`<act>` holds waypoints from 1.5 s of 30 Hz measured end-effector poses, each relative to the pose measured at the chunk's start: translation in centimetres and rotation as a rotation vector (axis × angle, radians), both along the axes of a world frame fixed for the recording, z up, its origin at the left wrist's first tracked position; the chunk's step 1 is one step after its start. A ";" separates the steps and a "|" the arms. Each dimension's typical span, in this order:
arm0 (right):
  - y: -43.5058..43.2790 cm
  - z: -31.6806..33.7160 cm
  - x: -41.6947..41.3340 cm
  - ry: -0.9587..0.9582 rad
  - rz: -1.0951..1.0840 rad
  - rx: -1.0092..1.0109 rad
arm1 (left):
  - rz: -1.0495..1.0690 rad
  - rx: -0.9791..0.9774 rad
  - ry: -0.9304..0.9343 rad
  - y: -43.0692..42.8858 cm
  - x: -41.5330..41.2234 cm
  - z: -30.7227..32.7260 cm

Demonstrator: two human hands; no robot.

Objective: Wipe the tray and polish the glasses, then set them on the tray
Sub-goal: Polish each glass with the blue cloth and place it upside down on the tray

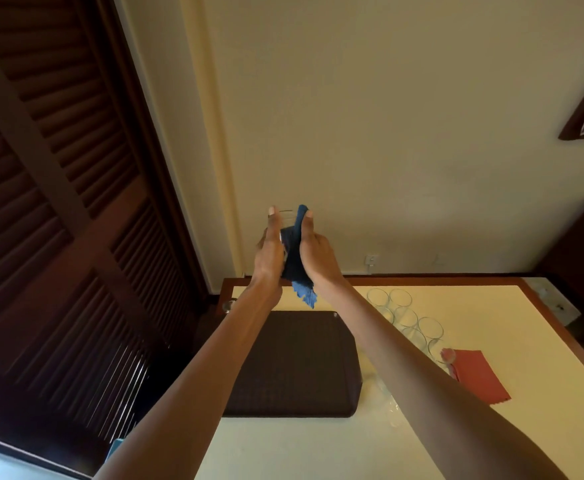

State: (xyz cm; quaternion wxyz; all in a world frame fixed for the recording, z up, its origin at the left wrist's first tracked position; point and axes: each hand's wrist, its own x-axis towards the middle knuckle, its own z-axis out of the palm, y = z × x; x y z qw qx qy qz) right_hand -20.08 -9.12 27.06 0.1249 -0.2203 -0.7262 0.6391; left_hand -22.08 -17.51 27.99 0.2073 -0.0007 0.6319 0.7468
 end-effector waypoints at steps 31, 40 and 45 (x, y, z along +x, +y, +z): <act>-2.0 -3.0 2.3 0.335 0.010 0.347 | 0.014 0.186 -0.047 0.4 -0.7 -1.9; 0.7 0.5 0.4 0.266 -0.067 0.021 | -0.035 0.180 0.027 0.6 0.0 -1.3; -0.2 -0.8 1.0 -0.023 0.075 -0.010 | 0.045 0.057 0.035 0.4 -0.8 -1.1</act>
